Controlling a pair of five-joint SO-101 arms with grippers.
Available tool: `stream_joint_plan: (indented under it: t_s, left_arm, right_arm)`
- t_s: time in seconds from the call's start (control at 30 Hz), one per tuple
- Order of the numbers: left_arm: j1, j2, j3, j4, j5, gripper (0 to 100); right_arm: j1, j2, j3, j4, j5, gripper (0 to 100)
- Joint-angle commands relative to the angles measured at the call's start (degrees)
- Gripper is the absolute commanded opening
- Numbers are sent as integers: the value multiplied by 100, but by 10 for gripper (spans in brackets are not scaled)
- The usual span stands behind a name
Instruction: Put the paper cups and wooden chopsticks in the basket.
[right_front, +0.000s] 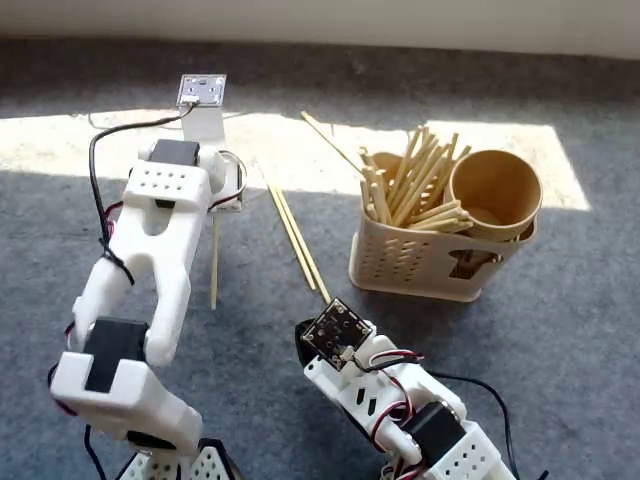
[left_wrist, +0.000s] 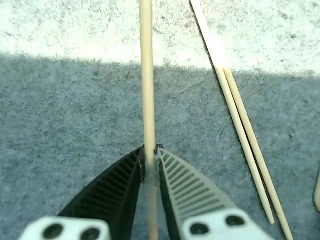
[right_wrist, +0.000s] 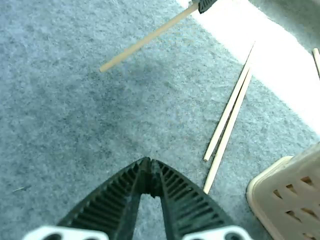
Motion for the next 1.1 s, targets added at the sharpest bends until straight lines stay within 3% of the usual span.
stream_joint_plan:
  t_s: [0.0, 0.23, 0.53, 1.07]
  left_arm:
    - [-40, -1042, 374, -334, -88, 5]
    - [84, -2510, 1086, -932, -88, 5]
    - [787, -3873, 1059, -905, -88, 5]
    - [1886, -4488, 66, -1011, -88, 5]
  right_arm:
    - [48, -92, 558, -145, 79, 6]
    - [48, -92, 558, -145, 79, 6]
    - [40, -92, 558, -145, 79, 6]
    - [40, -92, 558, -145, 79, 6]
